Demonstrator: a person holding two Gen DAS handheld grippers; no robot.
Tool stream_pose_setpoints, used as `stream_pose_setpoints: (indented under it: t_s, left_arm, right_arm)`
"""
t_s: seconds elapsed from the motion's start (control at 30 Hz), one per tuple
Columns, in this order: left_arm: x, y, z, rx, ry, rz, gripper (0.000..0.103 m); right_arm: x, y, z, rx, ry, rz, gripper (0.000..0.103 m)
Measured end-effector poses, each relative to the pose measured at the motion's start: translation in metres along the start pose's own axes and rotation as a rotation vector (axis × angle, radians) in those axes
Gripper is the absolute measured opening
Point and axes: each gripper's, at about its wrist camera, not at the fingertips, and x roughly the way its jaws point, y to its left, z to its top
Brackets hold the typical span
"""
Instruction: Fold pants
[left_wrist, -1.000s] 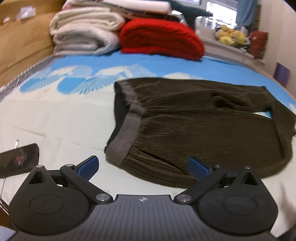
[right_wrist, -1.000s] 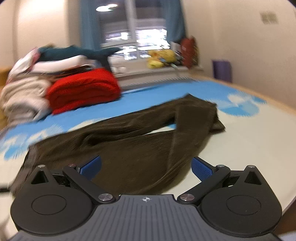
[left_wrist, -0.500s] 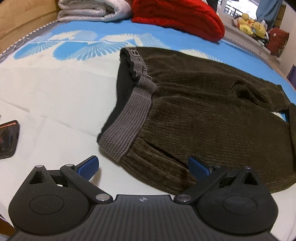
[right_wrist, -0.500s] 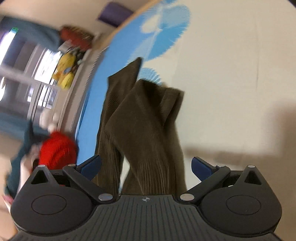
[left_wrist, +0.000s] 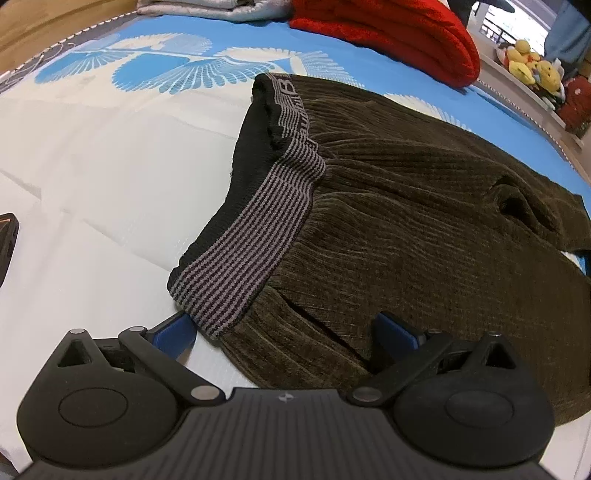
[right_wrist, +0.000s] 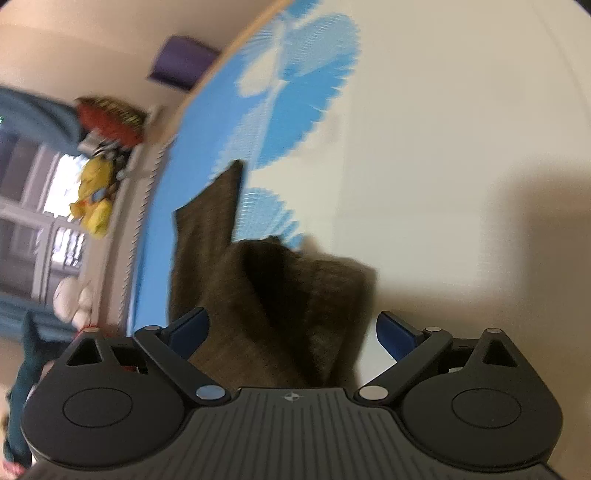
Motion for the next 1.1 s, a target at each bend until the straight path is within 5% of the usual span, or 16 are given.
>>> stream_pose_setpoints:
  t_s: [0.07, 0.13, 0.23, 0.5, 0.6, 0.63, 0.7, 0.83, 1.1]
  left_arm:
    - [-0.004, -0.002, 0.000, -0.004, -0.024, 0.012, 0.090]
    - [-0.006, 0.001, 0.001, -0.032, -0.045, 0.036, 0.077]
    - [-0.008, 0.012, 0.006, -0.086, -0.038, 0.039, 0.058]
    - [-0.014, 0.024, 0.005, -0.074, -0.039, 0.014, 0.054]
    - [-0.014, 0.025, 0.005, -0.061, -0.034, 0.022, 0.054]
    - [-0.014, 0.024, 0.004, -0.057, -0.039, 0.036, 0.054]
    - [-0.014, 0.023, 0.004, -0.052, -0.044, 0.049, 0.055]
    - [-0.015, 0.023, 0.004, -0.069, -0.044, 0.057, 0.055]
    - [-0.018, 0.021, -0.001, -0.077, -0.051, 0.085, 0.067]
  right_arm:
    - [0.005, 0.003, -0.002, -0.042, -0.023, 0.043, 0.078]
    - [0.011, 0.013, -0.007, -0.127, 0.002, 0.036, 0.023]
    - [0.002, 0.026, -0.016, -0.219, -0.045, 0.028, 0.016]
    - [-0.105, 0.058, 0.003, -0.393, -0.529, 0.010, 0.016]
    - [-0.125, 0.034, 0.024, -0.338, -0.647, -0.127, 0.045]
    - [-0.126, 0.023, 0.032, -0.317, -0.640, -0.174, 0.055]
    - [-0.126, 0.002, 0.051, -0.238, -0.560, -0.222, 0.055]
    - [-0.134, -0.025, 0.072, -0.056, -0.379, -0.140, 0.057]
    - [-0.156, -0.014, 0.027, -0.051, -0.193, -0.072, 0.065]
